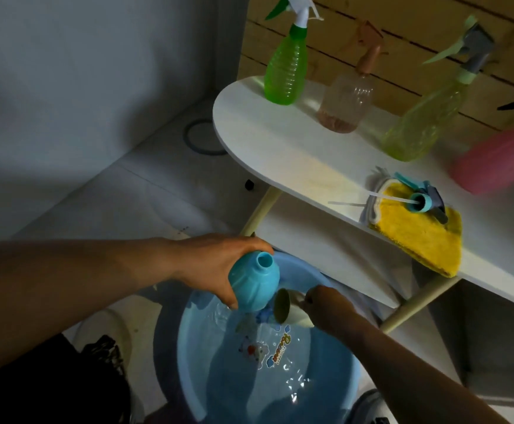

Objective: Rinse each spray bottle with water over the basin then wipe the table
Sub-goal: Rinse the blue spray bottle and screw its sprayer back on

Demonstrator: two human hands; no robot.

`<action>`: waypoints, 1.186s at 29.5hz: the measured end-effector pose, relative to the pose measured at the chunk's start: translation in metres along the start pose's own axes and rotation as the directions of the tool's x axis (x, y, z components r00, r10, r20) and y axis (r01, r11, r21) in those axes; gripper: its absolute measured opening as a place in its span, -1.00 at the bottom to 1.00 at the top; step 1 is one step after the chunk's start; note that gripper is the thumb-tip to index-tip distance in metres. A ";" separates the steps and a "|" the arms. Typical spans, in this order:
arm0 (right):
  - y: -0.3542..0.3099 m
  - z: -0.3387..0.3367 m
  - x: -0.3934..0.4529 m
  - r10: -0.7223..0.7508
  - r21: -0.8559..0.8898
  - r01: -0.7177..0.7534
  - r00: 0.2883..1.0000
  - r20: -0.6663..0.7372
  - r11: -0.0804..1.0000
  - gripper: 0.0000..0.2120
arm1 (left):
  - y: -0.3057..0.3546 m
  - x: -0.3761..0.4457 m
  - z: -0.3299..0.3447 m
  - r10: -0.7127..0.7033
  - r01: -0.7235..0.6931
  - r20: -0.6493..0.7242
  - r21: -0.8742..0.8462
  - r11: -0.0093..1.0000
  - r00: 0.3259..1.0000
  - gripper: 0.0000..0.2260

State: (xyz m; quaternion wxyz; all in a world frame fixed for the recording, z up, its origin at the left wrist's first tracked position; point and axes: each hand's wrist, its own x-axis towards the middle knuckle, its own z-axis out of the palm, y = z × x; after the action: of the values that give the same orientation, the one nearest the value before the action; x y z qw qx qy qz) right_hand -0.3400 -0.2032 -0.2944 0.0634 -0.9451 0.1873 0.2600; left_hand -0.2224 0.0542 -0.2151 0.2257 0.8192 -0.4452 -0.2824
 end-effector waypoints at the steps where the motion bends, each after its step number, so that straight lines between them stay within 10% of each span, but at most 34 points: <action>1: -0.002 0.009 0.007 -0.015 -0.051 0.015 1.000 -0.001 0.999 -0.73 | -0.003 0.001 0.001 -0.001 0.001 -0.003 -0.007 1.000 1.000 -0.11; 13: -0.031 0.056 0.033 -0.076 -0.198 0.092 0.993 0.085 0.976 -0.75 | -0.016 0.008 -0.001 -0.056 0.056 -0.001 -0.023 0.998 0.998 -0.14; 22: -0.005 0.035 0.031 0.024 0.195 -0.050 0.991 0.132 0.979 -0.71 | -0.012 0.007 -0.004 -0.056 0.056 0.000 -0.062 0.996 0.998 -0.18; 27: 0.018 0.002 0.003 0.076 0.569 -0.137 0.989 0.130 0.811 -0.71 | -0.007 0.005 -0.004 -0.035 0.035 0.014 -0.007 0.999 0.999 -0.17; 35: 0.025 -0.077 -0.059 0.015 0.503 0.021 0.998 -0.068 0.864 -0.67 | -0.004 -0.006 0.003 -0.036 0.031 0.062 0.077 0.997 0.997 -0.14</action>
State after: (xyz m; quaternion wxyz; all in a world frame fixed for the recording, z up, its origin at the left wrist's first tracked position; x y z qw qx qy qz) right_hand -0.3607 -0.2239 -0.1987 0.3015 -0.9047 0.2493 0.1688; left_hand -0.2247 0.0613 -0.2182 0.1753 0.8253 -0.4487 -0.2946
